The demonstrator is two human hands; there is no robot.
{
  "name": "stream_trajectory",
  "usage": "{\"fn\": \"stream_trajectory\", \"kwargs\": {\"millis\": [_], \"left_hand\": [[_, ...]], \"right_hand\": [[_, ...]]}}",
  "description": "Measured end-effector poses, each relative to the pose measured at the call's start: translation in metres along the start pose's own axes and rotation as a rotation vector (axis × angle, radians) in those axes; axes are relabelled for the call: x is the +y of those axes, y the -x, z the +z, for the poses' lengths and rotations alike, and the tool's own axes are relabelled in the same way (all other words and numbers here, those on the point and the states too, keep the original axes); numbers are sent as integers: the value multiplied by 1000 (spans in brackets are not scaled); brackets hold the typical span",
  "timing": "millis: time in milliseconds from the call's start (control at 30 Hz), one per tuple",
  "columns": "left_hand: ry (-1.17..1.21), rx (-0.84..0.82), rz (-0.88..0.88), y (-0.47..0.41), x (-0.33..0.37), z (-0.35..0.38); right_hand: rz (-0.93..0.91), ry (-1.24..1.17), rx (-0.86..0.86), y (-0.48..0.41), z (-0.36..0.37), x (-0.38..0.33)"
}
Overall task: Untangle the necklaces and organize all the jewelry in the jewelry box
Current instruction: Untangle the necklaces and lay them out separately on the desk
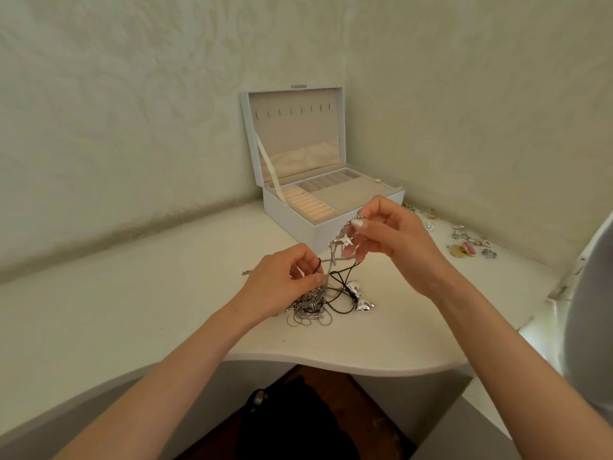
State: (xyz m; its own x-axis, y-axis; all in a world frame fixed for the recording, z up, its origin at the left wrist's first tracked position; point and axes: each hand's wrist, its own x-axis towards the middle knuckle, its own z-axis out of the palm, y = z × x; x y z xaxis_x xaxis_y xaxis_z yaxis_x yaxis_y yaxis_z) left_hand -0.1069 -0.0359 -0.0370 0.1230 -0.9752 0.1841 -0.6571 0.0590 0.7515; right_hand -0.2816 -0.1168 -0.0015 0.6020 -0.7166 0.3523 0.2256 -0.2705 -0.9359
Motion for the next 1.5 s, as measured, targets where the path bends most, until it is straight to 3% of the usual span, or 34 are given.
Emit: {"fn": "stream_trajectory", "kwargs": {"millis": [133, 233, 433, 700, 867, 1000, 1233, 1500], "left_hand": [[-119, 48, 70, -1, 0, 0], [-5, 95, 122, -3, 5, -2], [263, -79, 166, -3, 15, -5], [398, -72, 86, -3, 9, -7], [408, -5, 98, -5, 11, -10], [505, 97, 124, -6, 14, -15], [672, 447, 76, -16, 4, -34], [582, 515, -34, -21, -38, -48]], "right_hand": [[-31, 11, -21, -7, 3, -5], [-48, 53, -51, -15, 6, -10], [-30, -38, -62, -26, 11, -19], [-115, -16, 197, -28, -2, -29], [-143, 29, 390, -28, -14, -26], [-117, 117, 439, -29, -20, -15], [-8, 140, 370, -30, -31, 8], [95, 249, 246, -37, -40, 33]]}}
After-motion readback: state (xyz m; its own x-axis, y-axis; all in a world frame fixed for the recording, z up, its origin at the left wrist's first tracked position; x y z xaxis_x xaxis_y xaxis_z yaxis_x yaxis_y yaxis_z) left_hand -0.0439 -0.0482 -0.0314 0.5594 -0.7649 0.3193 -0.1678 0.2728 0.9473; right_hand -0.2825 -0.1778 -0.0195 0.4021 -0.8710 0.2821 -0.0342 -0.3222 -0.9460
